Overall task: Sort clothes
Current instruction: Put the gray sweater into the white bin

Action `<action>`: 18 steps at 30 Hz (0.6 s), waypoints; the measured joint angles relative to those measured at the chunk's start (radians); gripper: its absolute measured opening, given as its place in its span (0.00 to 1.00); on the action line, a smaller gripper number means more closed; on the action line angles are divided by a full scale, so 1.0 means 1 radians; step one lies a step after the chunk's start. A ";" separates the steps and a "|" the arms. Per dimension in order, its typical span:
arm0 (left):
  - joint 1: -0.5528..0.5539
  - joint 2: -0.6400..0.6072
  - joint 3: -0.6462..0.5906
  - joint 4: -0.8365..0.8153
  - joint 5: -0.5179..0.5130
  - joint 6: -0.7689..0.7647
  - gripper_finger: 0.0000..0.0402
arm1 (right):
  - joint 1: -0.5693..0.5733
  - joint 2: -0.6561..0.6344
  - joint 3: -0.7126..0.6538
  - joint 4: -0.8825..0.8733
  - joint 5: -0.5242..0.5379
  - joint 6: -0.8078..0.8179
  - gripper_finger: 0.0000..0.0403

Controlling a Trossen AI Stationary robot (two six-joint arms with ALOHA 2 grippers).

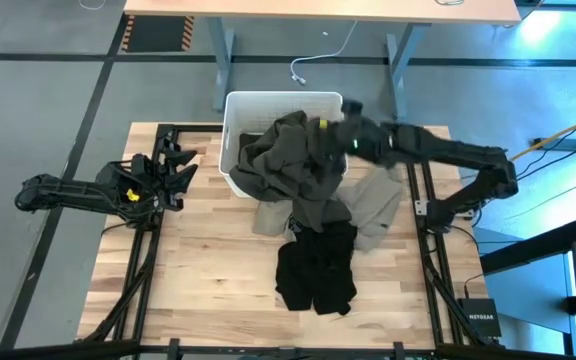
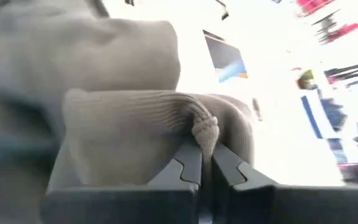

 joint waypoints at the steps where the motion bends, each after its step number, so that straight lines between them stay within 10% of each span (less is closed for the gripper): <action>1: 0.000 0.000 0.000 -0.002 0.000 0.000 0.42 | -0.042 0.008 0.000 0.017 -0.052 0.018 0.02; 7: 0.000 0.000 0.000 -0.007 0.000 0.000 0.42 | -0.233 0.078 -0.001 -0.028 -0.283 0.227 0.11; 18: 0.000 0.001 0.000 -0.024 0.000 -0.011 0.42 | -0.259 0.084 0.113 -0.164 -0.298 0.295 0.50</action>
